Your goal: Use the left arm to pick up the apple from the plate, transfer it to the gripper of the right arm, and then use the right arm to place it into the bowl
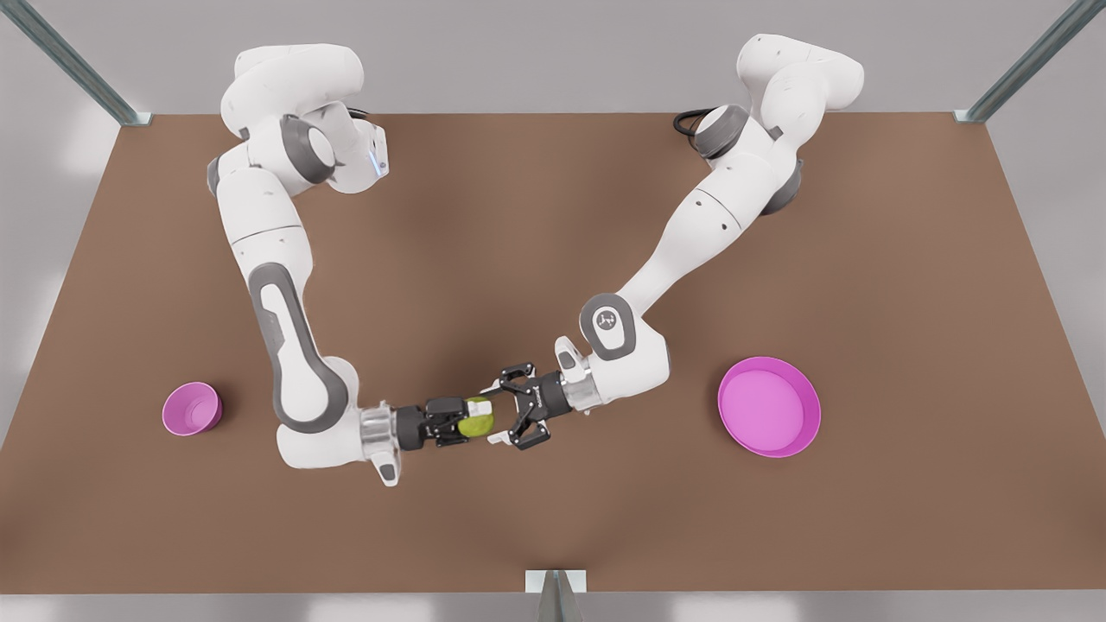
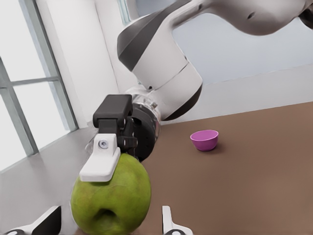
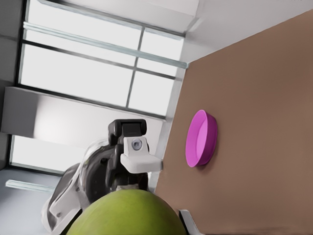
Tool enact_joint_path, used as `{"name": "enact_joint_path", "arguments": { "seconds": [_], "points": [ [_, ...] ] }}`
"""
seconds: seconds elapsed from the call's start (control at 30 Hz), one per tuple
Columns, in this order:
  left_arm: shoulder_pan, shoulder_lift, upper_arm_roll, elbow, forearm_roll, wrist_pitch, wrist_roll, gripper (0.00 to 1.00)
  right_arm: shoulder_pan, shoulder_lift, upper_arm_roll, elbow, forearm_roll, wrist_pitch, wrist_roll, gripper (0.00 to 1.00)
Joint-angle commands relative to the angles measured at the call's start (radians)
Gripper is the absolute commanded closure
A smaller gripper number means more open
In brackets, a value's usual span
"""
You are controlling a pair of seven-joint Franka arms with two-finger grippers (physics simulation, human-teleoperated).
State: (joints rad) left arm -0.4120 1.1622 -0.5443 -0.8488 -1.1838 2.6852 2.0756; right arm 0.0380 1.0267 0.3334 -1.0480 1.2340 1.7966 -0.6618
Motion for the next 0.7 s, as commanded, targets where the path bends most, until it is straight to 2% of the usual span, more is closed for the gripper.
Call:
{"name": "enact_joint_path", "arguments": {
  "seconds": [0.0, 0.13, 0.17, 0.23, 0.27, 0.3, 0.37, 0.43, 0.47, 0.5, 0.57, 0.6, 0.63, 0.67],
  "points": [
    [0.005, -0.003, 0.000, 0.000, 0.000, -0.001, -0.026, 0.00, -0.023, -0.022, 0.004, -0.026, -0.067, -0.006, -0.032, 0.31],
    [0.062, -0.019, 0.004, -0.013, 0.007, -0.004, -0.090, 0.00, -0.102, -0.149, 0.004, -0.176, -0.127, -0.014, -0.033, 0.31],
    [0.102, -0.053, 0.032, -0.058, 0.076, -0.008, -0.221, 0.00, -0.127, -0.165, 0.004, -0.188, -0.163, -0.036, -0.033, 0.31],
    [0.206, -0.218, 0.109, -0.286, 0.395, -0.063, -0.657, 0.00, -0.191, -0.211, 0.006, -0.222, -0.287, -0.057, -0.048, 0.31],
    [0.287, -0.297, 0.179, -0.308, 0.625, -0.301, -0.839, 0.00, -0.219, -0.227, 0.006, -0.227, -0.399, -0.094, -0.056, 0.31],
    [0.387, -0.370, 0.192, -0.305, 0.866, -0.535, -0.902, 0.00, -0.236, -0.237, 0.007, -0.230, -0.490, -0.112, -0.059, 0.31],
    [0.533, -0.501, 0.193, -0.302, 1.147, -0.838, -0.902, 0.00, -0.271, -0.266, 0.007, -0.237, -0.662, -0.128, -0.099, 0.31],
    [0.625, -0.625, 0.222, -0.302, 1.299, -1.100, -1.009, 0.00, -0.311, -0.269, 0.007, -0.251, -0.765, -0.129, -0.160, 0.31],
    [0.636, -0.697, 0.231, -0.303, 1.368, -1.179, -1.372, 0.00, -0.328, -0.278, 0.007, -0.250, -0.831, -0.138, -0.163, 0.31],
    [0.641, -0.730, 0.230, -0.302, 1.353, -1.318, -1.639, 0.00, -0.351, -0.278, 0.007, -0.250, -0.877, -0.138, -0.179, 0.31],
    [0.634, -0.806, 0.230, -0.315, 1.340, -1.337, -2.094, 0.00, -0.375, -0.292, 0.007, -0.248, -0.966, -0.138, -0.193, 0.31],
    [0.601, -0.889, 0.292, -0.402, 1.310, -1.305, -2.097, 0.00, -0.380, -0.296, 0.007, -0.250, -0.996, -0.138, -0.197, 0.31],
    [0.332, -1.062, 0.648, -0.616, 1.195, -1.164, -2.099, 0.00, -0.385, -0.293, 0.007, -0.250, -1.027, -0.135, -0.216, 0.31],
    [0.334, -1.063, 0.672, -0.618, 1.156, -1.162, -2.094, 0.00, -0.388, -0.290, 0.004, -0.250, -1.035, -0.129, -0.239, 0.31]
  ]
}}
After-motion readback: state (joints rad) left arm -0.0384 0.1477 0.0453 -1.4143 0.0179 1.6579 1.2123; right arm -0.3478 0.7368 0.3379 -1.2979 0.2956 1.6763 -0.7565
